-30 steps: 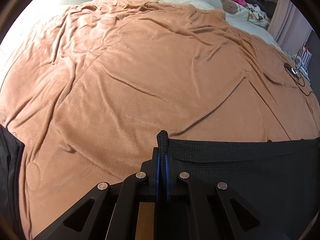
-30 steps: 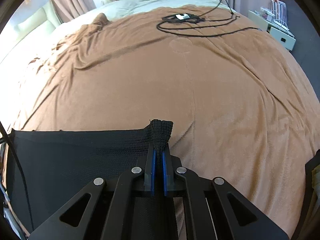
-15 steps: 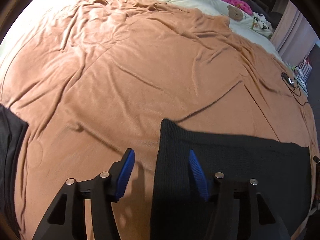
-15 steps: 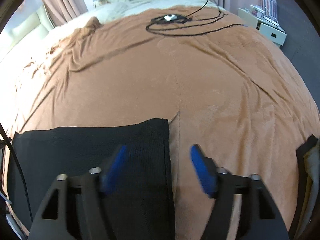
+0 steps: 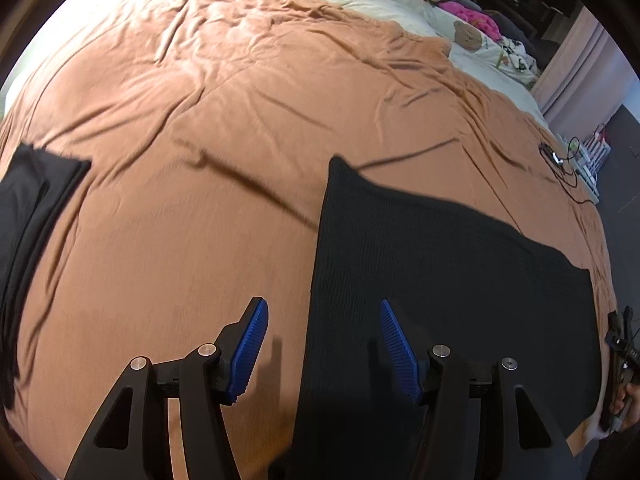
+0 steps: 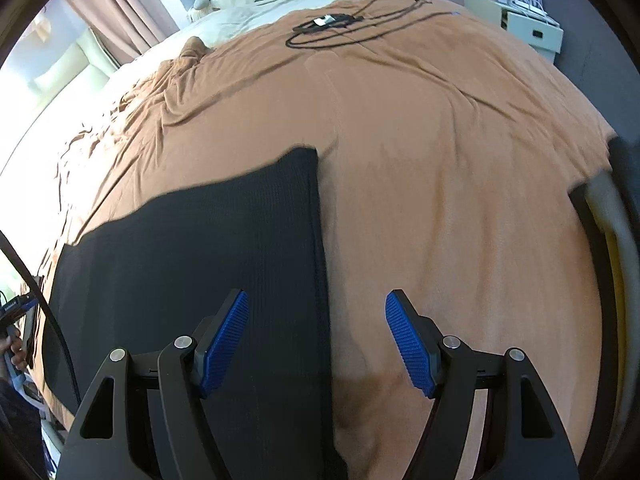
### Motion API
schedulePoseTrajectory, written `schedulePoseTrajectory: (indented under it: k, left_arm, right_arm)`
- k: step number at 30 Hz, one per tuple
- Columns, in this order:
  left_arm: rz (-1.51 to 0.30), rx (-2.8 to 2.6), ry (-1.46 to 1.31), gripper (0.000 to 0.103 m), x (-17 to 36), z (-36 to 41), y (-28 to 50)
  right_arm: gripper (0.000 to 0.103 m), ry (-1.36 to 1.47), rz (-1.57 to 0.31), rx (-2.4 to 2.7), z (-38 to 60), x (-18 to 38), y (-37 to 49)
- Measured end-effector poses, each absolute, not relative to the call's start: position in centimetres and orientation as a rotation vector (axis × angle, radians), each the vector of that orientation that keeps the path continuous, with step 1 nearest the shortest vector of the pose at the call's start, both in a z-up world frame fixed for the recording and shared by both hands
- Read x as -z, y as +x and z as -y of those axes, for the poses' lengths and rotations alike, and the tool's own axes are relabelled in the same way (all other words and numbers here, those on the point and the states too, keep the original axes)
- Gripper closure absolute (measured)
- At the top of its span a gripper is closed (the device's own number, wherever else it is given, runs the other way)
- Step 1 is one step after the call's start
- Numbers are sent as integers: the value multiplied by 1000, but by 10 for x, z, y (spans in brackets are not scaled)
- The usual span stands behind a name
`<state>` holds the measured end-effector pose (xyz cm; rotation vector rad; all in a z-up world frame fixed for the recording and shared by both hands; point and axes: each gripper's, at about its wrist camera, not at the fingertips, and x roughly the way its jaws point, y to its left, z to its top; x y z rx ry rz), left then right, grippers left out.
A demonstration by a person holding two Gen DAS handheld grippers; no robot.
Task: Fold small clothes
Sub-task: 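Open both grippers and lift them off the folded black shirt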
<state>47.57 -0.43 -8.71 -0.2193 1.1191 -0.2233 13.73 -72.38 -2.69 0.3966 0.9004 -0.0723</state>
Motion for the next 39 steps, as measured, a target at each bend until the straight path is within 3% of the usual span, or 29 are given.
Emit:
schedulePoseTrajectory:
  k: [24,39]
  left_arm:
    - [-1167,200,-475,43,117,-47,340]
    - [-1180,297,-917,44,140,-52,296]
  right_arm:
    - [38,636,-865,34,728,64,-3]
    - [38,895,-809,-65,725,93,-46]
